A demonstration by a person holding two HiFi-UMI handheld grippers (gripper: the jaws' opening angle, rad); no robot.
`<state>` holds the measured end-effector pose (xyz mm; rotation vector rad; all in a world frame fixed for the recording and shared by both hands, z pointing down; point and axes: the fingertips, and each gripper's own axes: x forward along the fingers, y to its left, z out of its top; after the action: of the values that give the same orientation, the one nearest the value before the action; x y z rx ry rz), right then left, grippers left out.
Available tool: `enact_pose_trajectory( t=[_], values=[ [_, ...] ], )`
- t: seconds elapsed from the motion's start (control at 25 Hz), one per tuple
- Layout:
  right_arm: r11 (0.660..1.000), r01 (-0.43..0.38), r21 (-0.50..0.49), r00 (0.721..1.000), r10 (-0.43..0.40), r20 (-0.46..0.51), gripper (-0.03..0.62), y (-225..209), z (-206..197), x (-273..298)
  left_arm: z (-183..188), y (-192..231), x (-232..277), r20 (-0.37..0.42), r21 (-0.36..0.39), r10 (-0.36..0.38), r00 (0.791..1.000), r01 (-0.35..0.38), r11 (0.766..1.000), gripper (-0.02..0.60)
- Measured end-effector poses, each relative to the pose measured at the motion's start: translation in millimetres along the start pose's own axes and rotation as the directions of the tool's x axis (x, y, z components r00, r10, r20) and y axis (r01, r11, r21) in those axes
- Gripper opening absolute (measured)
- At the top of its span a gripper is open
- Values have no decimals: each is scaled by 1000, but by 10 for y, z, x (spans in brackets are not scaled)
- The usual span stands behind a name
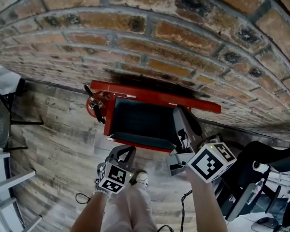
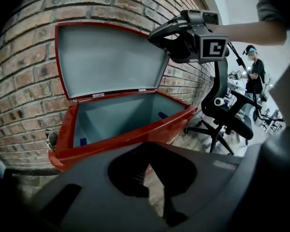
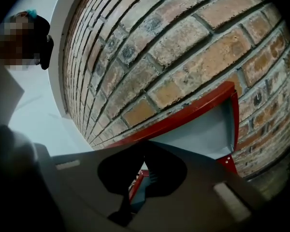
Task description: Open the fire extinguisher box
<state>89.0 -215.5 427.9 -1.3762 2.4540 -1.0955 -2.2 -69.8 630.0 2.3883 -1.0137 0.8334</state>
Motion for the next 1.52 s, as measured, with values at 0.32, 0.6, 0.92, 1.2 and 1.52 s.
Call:
enact_pose_trajectory(
  t=[0.32, 0.6, 0.92, 1.2, 1.52],
  values=[
    [999, 36, -4, 998, -35, 58, 3, -169, 341, 116, 36, 14, -7, 11, 4, -7, 1000, 7, 1000, 0],
    [996, 28, -87, 999, -31, -34, 3, -193, 127, 148, 52, 15, -15, 19, 8, -13, 1000, 13, 1000, 0],
    [945, -178, -276, 919, 59, -390, 44, -162, -904, 119, 42, -1, -17, 40, 18, -20, 999, 19, 1000, 0],
    [831, -425, -359, 733, 83, -675, 129, -95, -1705, -5, -21, -43, -43, 37, 34, -29, 999, 28, 999, 0],
    [770, -574, -278, 532, 93, -841, 130, -102, -2208, -168, -54, -22, -114, 56, 12, -3, 998, 3, 1000, 0]
  ],
)
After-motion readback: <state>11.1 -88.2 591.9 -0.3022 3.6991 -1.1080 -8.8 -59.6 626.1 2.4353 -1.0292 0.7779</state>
